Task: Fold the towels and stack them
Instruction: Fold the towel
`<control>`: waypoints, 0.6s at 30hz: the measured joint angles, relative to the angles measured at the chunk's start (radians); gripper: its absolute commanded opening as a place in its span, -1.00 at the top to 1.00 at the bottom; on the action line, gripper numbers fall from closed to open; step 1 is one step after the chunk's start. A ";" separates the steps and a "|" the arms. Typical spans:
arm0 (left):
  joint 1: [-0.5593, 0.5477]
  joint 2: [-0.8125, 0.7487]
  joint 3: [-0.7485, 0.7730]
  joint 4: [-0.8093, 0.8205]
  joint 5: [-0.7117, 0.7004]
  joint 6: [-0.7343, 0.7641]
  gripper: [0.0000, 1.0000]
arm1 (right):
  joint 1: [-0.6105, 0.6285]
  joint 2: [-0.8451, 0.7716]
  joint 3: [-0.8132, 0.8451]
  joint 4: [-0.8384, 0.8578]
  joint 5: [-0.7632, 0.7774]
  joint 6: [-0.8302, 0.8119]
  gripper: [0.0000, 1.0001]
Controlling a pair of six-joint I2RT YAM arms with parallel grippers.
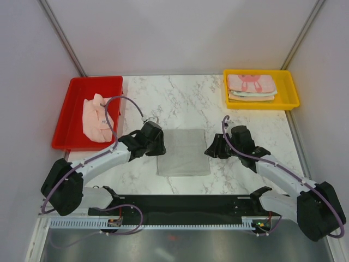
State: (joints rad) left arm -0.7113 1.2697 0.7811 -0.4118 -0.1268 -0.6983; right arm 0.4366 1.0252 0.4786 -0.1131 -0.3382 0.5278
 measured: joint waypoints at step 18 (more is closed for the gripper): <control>0.235 0.344 0.240 0.082 0.121 0.090 0.26 | -0.035 0.570 0.470 0.067 0.067 -0.066 0.22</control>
State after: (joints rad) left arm -0.4767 1.6135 1.0214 -0.3298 -0.0059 -0.6083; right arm 0.4015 1.5951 0.9485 -0.0463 -0.2710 0.4618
